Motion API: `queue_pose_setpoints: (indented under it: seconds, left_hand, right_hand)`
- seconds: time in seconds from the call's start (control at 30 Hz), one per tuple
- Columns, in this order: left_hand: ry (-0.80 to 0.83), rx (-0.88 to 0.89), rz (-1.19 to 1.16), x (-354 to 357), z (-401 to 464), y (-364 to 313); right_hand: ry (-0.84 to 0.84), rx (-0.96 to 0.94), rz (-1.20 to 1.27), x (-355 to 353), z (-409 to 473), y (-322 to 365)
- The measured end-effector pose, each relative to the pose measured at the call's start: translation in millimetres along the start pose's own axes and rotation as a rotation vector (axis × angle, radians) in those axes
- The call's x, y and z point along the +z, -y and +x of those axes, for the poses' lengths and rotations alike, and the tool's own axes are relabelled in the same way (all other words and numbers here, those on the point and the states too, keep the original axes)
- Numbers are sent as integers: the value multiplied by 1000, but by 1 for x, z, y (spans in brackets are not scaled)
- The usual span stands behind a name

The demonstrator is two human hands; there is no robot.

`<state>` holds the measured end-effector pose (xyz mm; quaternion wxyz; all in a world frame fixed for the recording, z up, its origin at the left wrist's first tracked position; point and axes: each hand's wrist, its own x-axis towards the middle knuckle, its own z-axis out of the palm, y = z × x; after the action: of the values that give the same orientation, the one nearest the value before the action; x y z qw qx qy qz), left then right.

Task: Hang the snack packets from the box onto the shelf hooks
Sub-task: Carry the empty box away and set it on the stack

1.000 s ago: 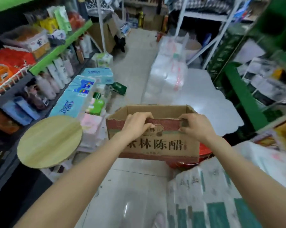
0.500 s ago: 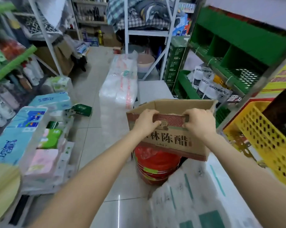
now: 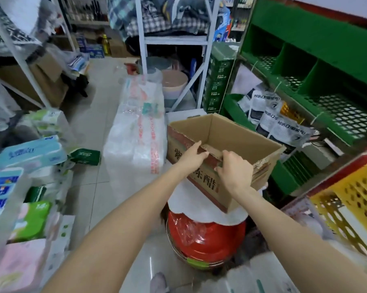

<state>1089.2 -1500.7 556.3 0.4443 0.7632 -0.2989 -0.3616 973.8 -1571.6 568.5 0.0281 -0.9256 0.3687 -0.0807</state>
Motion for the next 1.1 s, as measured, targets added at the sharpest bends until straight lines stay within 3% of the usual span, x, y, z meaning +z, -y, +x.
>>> queue_pose_setpoints:
  seconds: [0.33, 0.73, 0.8, 0.93, 1.1]
  left_hand:
    - [24, -155, -213, -42, 152, 34]
    - [-42, -398, -335, -33, 234, 67]
    - [-93, -418, -348, -30, 244, 78]
    - [-200, -451, -426, -29, 253, 80]
    - [-262, -474, -477, -34, 262, 76]
  right_hand:
    - [29, 100, 14, 91, 127, 36]
    - [158, 57, 66, 183, 185, 41]
    - [266, 28, 168, 194, 195, 42]
    - [522, 63, 641, 200, 211, 35]
    - [606, 33, 877, 198, 228, 32]
